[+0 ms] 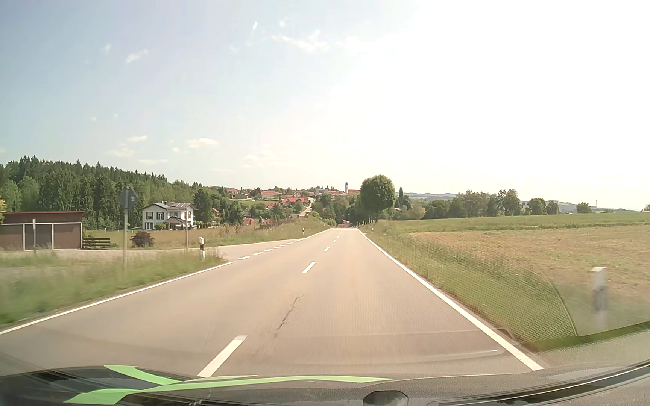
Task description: Follow the waypoints while adhering to traffic rules and regulations
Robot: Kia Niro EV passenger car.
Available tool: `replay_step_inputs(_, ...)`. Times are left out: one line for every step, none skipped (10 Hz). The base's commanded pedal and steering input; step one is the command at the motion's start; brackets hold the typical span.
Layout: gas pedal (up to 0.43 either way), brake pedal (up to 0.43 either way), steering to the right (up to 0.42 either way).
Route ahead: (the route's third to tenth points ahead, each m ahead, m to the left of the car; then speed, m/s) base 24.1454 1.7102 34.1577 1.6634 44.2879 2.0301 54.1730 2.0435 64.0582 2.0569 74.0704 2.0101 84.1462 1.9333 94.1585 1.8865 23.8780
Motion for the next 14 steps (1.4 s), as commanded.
replay_step_inputs(0.0, 0.0, 0.0)
replay_step_inputs(0.0, 0.0, 0.0)
replay_step_inputs(0.0, 0.012, 0.0)
replay_step_inputs(0.0, 0.049, -0.001)
replay_step_inputs(0.0, 0.073, -0.001)
replay_step_inputs(0.0, 0.085, 0.0)
replay_step_inputs(0.0, 0.079, -0.001)
replay_step_inputs(0.0, 0.073, 0.0)
replay_step_inputs(0.0, 0.073, 0.0)
replay_step_inputs(0.0, 0.073, 0.001)
replay_step_inputs(0.0, 0.067, 0.003)
replay_step_inputs(0.0, 0.067, 0.005)
replay_step_inputs(0.0, 0.067, 0.005)
replay_step_inputs(0.0, 0.061, 0.005)
